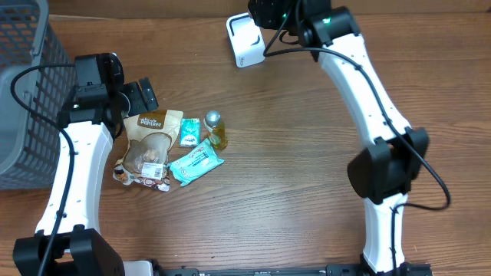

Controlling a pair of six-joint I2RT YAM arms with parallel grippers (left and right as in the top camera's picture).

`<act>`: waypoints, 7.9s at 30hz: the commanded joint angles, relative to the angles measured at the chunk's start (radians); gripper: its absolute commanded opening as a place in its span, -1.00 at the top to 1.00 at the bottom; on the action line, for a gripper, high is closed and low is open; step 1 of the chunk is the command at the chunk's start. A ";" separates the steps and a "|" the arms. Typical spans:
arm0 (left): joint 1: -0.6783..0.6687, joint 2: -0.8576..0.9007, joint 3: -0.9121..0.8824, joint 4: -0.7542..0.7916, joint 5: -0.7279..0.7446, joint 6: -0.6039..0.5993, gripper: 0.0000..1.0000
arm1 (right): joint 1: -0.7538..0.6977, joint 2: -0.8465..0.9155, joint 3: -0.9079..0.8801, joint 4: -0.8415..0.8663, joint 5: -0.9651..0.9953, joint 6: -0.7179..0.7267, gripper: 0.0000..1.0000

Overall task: Scan the item barcode
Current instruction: 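Carry the jar with the right gripper to the white scanner, then hold the jar's label in front of the scanner window, then move the jar right with the right gripper and set it down, then release the jar and swing the right gripper left toward the items, then grasp the yellow oil bottle with the right gripper and lift it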

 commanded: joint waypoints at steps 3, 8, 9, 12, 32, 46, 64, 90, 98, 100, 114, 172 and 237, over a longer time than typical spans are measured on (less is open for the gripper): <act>0.000 0.003 0.007 0.001 0.007 0.005 -0.99 | 0.004 0.089 0.007 0.178 0.091 -0.088 0.18; 0.000 0.003 0.007 0.001 0.007 0.005 -1.00 | 0.005 0.140 0.007 0.309 0.090 -0.087 0.19; 0.000 0.003 0.007 0.001 0.007 0.004 -0.99 | 0.005 0.152 0.007 0.331 0.090 -0.087 0.19; 0.000 0.003 0.007 0.001 0.007 0.005 -1.00 | 0.005 0.182 0.006 0.395 0.090 -0.087 0.19; 0.000 0.003 0.007 0.001 0.007 0.005 -0.99 | 0.036 0.332 0.006 0.635 0.087 -0.087 0.21; 0.000 0.003 0.007 0.001 0.008 0.005 -0.99 | 0.035 0.380 0.006 0.668 0.098 -0.087 0.21; 0.000 0.003 0.007 0.001 0.007 0.005 -0.99 | 0.036 0.380 0.006 0.665 0.173 -0.086 0.19; 0.000 0.003 0.007 0.001 0.007 0.005 -0.99 | -0.008 0.121 -0.010 0.509 0.174 -0.078 0.19; 0.000 0.003 0.007 0.001 0.007 0.005 -0.99 | -0.090 -0.086 -0.010 -0.078 0.173 -0.074 0.18; 0.000 0.003 0.007 0.001 0.007 0.005 -0.99 | -0.116 -0.093 -0.010 -0.204 0.173 -0.074 0.17; 0.000 0.003 0.007 0.001 0.007 0.005 -0.99 | -0.314 -0.076 -0.311 -0.627 0.173 -0.015 0.20; 0.000 0.003 0.007 0.001 0.007 0.005 -1.00 | 0.407 -0.169 -0.125 -0.481 0.251 -0.049 -0.88; 0.000 0.003 0.007 0.001 0.007 0.005 -0.99 | 0.030 -0.269 -0.122 -0.838 -0.583 -0.237 0.28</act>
